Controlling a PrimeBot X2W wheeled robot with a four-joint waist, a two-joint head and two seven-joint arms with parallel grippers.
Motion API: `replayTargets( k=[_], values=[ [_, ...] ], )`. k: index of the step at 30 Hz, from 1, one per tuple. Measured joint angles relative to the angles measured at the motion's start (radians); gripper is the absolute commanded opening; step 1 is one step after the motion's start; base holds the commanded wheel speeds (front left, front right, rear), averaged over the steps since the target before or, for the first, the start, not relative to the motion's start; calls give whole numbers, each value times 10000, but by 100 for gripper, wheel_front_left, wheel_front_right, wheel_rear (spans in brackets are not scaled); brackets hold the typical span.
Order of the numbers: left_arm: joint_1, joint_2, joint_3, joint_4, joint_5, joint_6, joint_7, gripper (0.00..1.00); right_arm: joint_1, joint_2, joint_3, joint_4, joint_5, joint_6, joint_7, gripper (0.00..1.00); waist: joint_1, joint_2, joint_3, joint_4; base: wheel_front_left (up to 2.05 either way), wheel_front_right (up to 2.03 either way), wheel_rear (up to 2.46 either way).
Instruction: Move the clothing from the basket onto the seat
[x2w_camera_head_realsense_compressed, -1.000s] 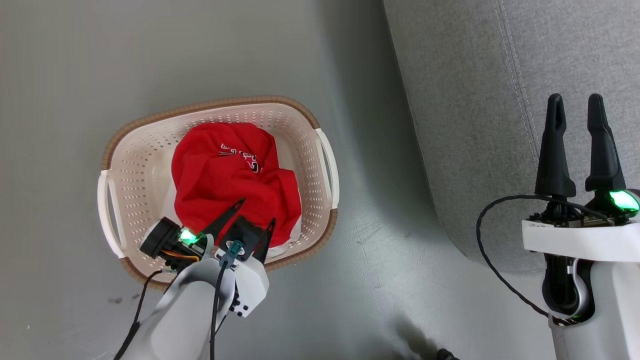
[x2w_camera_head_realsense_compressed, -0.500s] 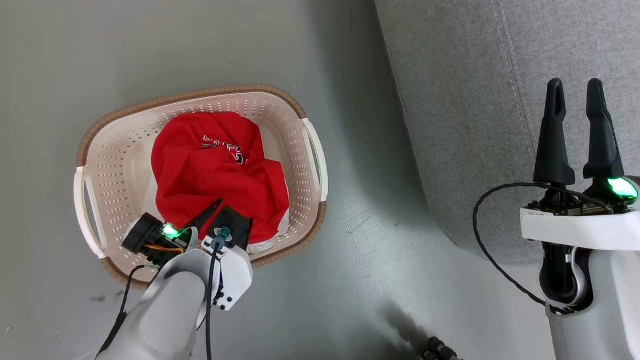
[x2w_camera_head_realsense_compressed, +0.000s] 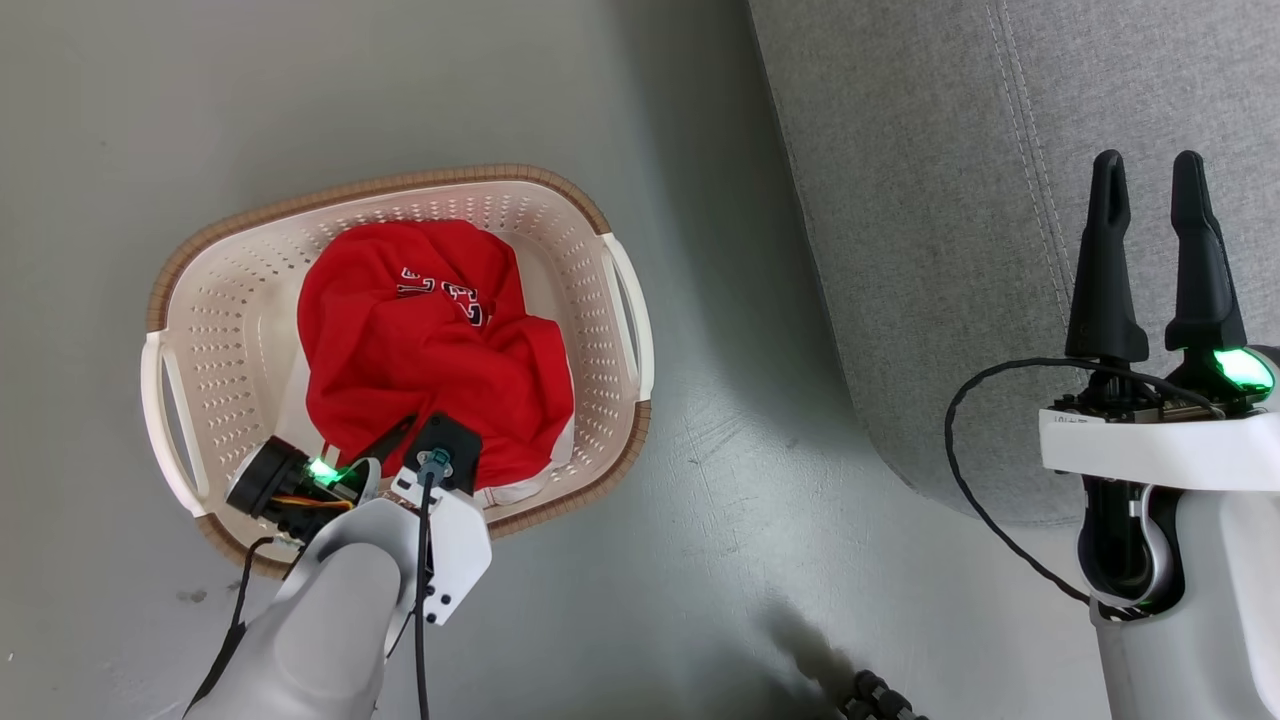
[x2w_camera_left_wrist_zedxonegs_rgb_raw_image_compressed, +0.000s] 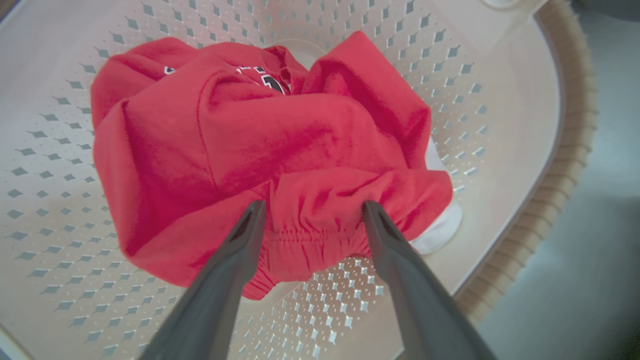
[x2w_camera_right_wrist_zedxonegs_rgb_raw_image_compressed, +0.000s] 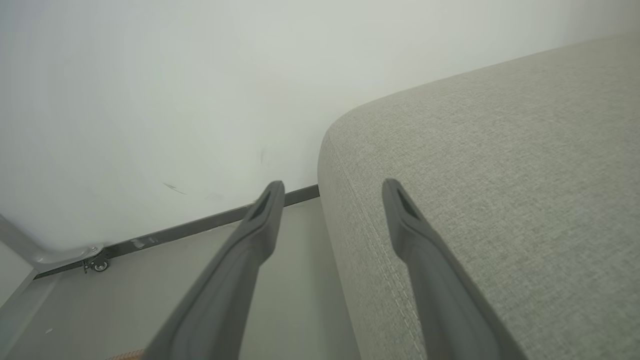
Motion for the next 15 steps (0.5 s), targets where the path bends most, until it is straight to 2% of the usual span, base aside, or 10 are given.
replayTargets(
  k=[5, 6, 7, 8, 10, 11, 12, 13, 15],
  values=[
    [-25, -4, -4, 307, -2, -13, 217, 99, -5, 0, 40, 29, 2, 0, 0, 100, 0, 0, 32, -23, 0, 0, 0],
    [-26, -4, -10, 314, -2, -13, 217, 87, -7, 0, 44, 29, 2, 0, 0, 100, 0, 0, 39, -30, 0, 0, 0],
    [-31, -6, -21, 318, -2, -15, 217, 58, -8, 0, 42, 29, 2, 0, 0, 100, 0, 0, 48, -39, 0, 0, 0],
    [-50, -10, -44, 330, -2, -48, 217, 46, -9, 0, 38, 29, 2, 0, 0, 100, 0, 0, 56, -46, 0, 0, 0],
    [-129, -33, -73, 343, -2, -105, 196, 35, -10, 0, 33, 31, 2, 0, 0, 100, 0, 0, 70, -61, 0, 0, 0],
    [-170, -46, -84, 336, -2, -125, 130, 25, -11, 0, 33, 31, 2, 0, 0, 100, 0, 0, 74, -67, 0, 0, 0],
    [-199, -61, -94, 332, -2, -134, 67, 9, -12, 0, 31, 35, 2, 0, 0, 100, 0, 0, 77, -73, 0, 0, 0],
    [-220, -81, -105, 334, -2, -136, 63, 0, -13, 0, 27, 40, 2, 0, 0, 100, 0, 0, 77, -79, 0, 0, 0],
    [-228, -104, -121, 347, -2, -171, 50, 0, -15, 0, 25, 46, 2, 0, 0, 100, 0, 0, 68, -88, 0, 0, 0]
  ],
)
